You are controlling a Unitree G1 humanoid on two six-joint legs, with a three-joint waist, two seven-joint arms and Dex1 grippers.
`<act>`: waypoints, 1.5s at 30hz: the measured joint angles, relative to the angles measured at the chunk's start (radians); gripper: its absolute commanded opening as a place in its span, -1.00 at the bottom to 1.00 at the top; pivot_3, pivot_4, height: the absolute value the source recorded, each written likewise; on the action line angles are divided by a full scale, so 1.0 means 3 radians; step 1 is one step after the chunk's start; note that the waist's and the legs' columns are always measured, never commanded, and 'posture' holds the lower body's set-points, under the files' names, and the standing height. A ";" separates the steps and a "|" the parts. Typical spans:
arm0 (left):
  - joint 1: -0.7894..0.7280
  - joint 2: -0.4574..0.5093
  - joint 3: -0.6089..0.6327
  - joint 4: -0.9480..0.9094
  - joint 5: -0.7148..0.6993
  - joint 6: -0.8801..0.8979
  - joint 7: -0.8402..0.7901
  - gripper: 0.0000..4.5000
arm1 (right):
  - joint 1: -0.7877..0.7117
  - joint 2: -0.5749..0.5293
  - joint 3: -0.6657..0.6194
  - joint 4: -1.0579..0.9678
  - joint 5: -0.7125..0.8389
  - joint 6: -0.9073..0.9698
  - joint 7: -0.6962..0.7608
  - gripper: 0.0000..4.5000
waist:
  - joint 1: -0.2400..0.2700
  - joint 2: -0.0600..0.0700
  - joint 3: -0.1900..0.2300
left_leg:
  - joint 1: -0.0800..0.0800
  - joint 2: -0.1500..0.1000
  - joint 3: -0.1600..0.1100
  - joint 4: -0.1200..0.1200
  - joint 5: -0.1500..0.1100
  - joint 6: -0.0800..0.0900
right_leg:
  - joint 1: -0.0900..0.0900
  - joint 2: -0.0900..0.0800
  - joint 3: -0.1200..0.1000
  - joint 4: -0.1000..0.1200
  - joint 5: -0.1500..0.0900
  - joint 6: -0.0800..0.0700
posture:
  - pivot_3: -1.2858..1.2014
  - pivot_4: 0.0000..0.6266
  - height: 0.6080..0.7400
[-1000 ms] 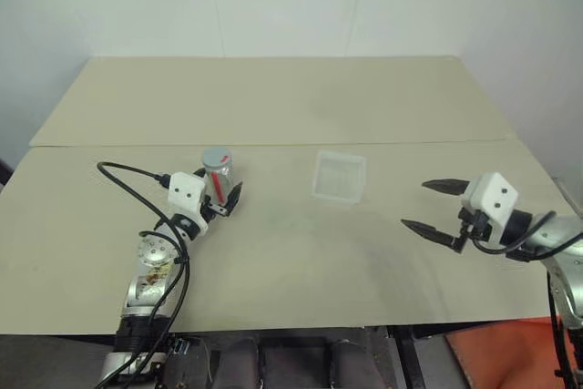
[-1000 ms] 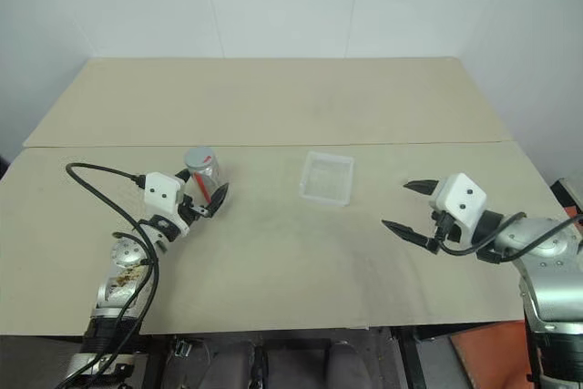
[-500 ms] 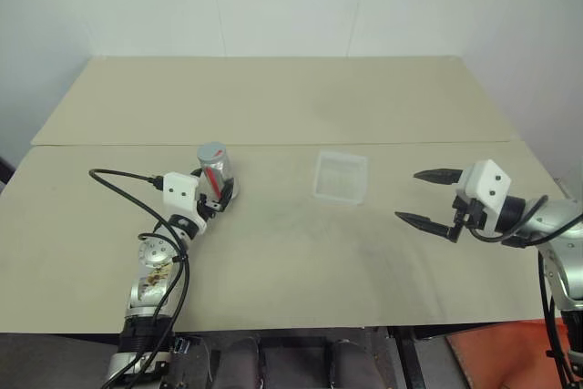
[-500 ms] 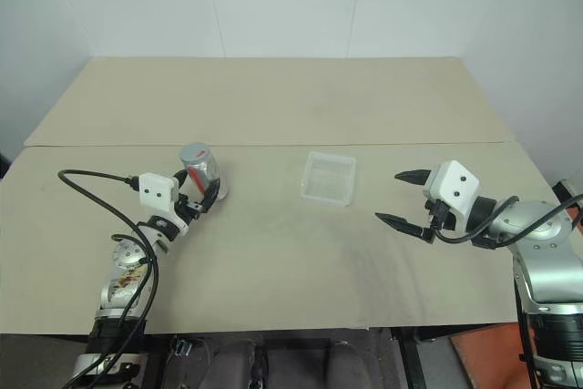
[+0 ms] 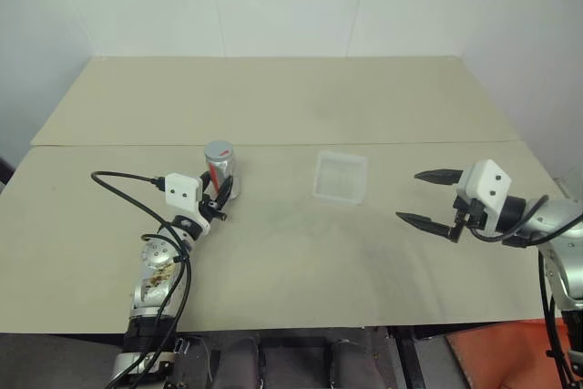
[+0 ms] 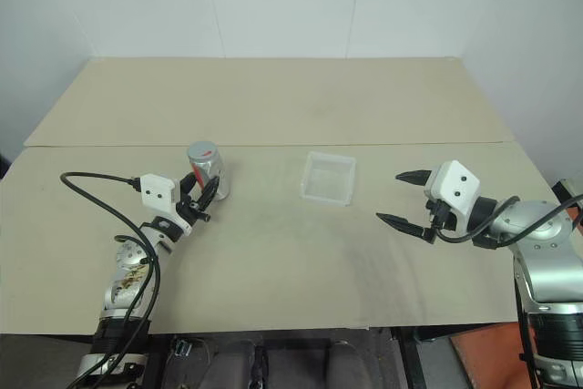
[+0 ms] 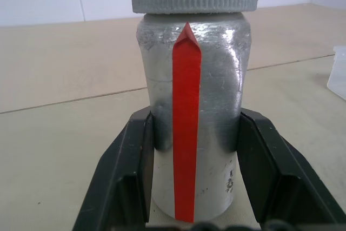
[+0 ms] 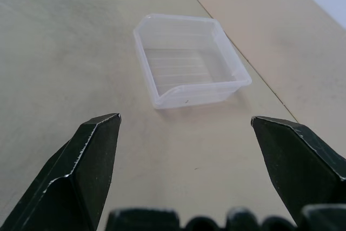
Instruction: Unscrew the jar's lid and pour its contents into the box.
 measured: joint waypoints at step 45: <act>-0.0692 0.0002 -0.0747 0.0049 -0.0278 0.0166 -0.1327 -0.16 | -0.0726 0.1817 0.1063 -0.1442 -0.0154 0.1663 -0.2275 1.00 | -0.0013 0.0001 -0.0001 | -0.0018 -0.0002 0.0001 0.0004 0.0003 -0.0001 | -0.0010 0.0002 -0.0011 -0.0001 0.0000 0.0000 | 0.03 -0.52 1.00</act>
